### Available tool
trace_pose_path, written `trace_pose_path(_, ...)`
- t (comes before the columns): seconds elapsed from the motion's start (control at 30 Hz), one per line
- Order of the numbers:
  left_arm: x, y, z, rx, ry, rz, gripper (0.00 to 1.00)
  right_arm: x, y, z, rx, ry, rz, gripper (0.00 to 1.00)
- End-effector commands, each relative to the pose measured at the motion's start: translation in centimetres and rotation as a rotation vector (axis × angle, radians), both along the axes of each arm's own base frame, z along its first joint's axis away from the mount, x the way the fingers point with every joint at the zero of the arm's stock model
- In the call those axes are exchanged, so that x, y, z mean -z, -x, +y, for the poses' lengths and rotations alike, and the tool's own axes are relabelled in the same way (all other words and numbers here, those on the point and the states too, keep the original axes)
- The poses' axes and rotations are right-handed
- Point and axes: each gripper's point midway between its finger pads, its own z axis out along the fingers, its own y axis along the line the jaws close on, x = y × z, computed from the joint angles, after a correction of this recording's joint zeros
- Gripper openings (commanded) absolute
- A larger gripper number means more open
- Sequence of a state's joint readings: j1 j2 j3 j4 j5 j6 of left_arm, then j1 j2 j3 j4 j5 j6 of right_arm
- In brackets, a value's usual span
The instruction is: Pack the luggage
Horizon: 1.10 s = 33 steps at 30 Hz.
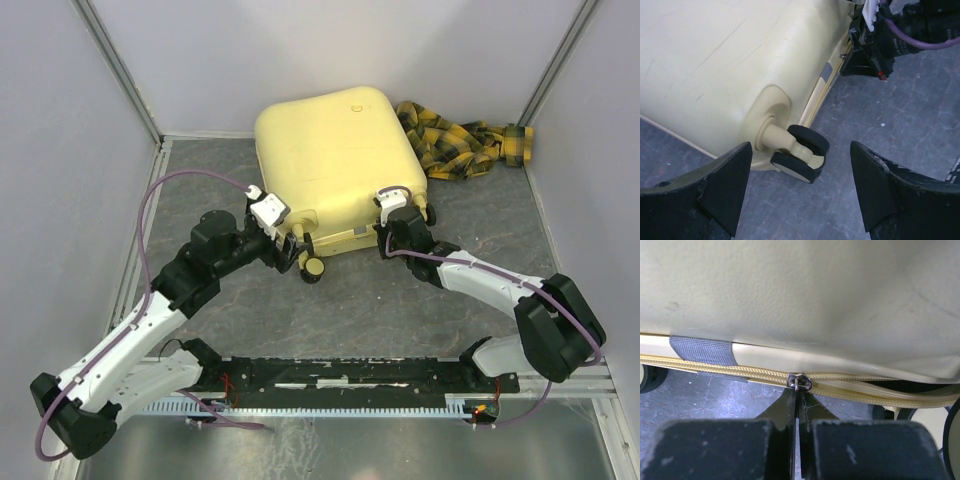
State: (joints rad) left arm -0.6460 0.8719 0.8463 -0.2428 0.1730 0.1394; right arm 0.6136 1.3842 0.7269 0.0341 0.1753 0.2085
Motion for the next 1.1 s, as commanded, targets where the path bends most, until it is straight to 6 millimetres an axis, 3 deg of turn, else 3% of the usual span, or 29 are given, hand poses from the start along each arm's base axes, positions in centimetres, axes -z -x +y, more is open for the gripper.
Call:
trace_pose_path(0.0, -1.1, 2.0, 0.7, -0.078, 0.128, 0.178, 0.86, -2.6, -1.2, 0.7, -0.003, -0.035, -0.089, 0.02)
trace_pose_path(0.07, 0.2, 1.3, 1.2, -0.186, 0.143, 0.298, 0.88, -2.4, -1.1, 0.6, -0.001, -0.029, -0.084, 0.02)
trace_pose_path(0.1, 0.9, 1.0, 1.2, -0.233, 0.136, 0.357, 0.96, -2.5, -1.1, 0.6, 0.000, -0.029, -0.084, 0.01)
trace_pose_path(0.13, 2.3, 0.6, 0.0, -0.277, 0.140, 0.510, 0.99, -2.7, -1.1, 0.5, -0.001, -0.024, -0.086, 0.02)
trace_pose_path(0.23, 2.3, 1.0, -1.9, -0.211, 0.205, 0.564, 0.99, -3.0, -1.1, 0.6, -0.006, -0.022, -0.086, 0.02)
trace_pose_path(0.47, 5.3, -0.7, -2.5, -0.307, 0.219, 0.644, 1.00, -3.3, -1.0, 0.5, -0.020, -0.015, -0.094, 0.02)
trace_pose_path(0.63, 5.1, -1.3, -3.3, -0.292, 0.258, 0.635, 0.83, -3.3, -1.0, 0.6, -0.025, -0.019, -0.095, 0.02)
trace_pose_path(0.83, 7.1, -2.6, -2.0, -0.444, 0.249, 0.664, 0.80, -3.2, -0.9, 0.5, -0.026, -0.018, -0.097, 0.02)
trace_pose_path(1.0, 7.4, -2.8, -1.8, -0.466, 0.266, 0.664, 0.80, -3.2, -0.8, 0.2, -0.021, -0.007, -0.104, 0.02)
trace_pose_path(1.07, 8.0, -2.8, -1.5, -0.486, 0.250, 0.671, 0.75, -3.3, -0.8, 0.0, -0.015, 0.001, -0.111, 0.02)
